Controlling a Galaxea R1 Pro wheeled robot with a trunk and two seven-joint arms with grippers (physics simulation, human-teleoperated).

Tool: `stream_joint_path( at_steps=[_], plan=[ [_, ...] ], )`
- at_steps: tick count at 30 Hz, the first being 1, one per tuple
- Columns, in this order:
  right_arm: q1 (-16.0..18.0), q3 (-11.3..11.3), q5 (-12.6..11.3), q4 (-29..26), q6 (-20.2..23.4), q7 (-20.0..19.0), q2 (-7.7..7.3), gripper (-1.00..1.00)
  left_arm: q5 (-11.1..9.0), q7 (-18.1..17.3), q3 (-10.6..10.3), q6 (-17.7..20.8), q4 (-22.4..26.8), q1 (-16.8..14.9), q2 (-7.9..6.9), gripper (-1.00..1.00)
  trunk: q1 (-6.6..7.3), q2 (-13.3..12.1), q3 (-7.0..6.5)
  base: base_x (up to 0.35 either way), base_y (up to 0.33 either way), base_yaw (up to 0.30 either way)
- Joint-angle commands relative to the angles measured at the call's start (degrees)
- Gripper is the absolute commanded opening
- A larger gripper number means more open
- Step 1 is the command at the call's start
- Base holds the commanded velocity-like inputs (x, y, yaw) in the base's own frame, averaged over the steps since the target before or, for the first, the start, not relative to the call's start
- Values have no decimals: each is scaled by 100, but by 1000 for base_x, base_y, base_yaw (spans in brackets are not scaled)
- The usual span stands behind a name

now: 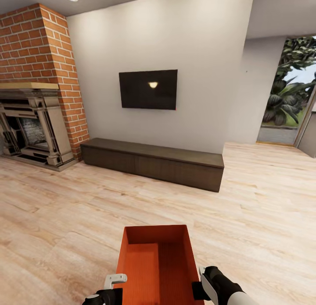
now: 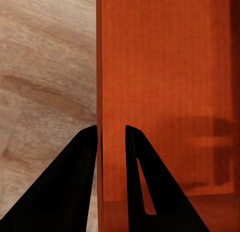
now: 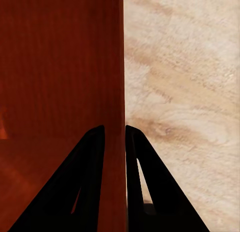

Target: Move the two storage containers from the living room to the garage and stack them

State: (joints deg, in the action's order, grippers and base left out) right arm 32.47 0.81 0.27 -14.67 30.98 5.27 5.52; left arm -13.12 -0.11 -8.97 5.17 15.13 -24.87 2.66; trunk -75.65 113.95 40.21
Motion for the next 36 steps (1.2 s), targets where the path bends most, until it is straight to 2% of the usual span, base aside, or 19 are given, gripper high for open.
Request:
stream_joint_path(
  at_steps=[1, 33, 36],
  plan=[
    [5, -151, 0, -27, 22, 27, -7, -100, -109, 28, -110, 92, -8, 0, -11, -100, 23, -39, -13, 0, 0, 0],
    [5, -142, 4, -19, 22, 27, -11, -100, -126, 2, -105, 0, -30, 3, -19, -100, 726, -1322, -587, 0, 0, 0],
    [5, -137, 3, -19, 22, 27, -14, -100, -137, 2, -105, -4, -23, 3, -19, -100, 726, -1322, -587, 0, 0, 0]
  ],
)
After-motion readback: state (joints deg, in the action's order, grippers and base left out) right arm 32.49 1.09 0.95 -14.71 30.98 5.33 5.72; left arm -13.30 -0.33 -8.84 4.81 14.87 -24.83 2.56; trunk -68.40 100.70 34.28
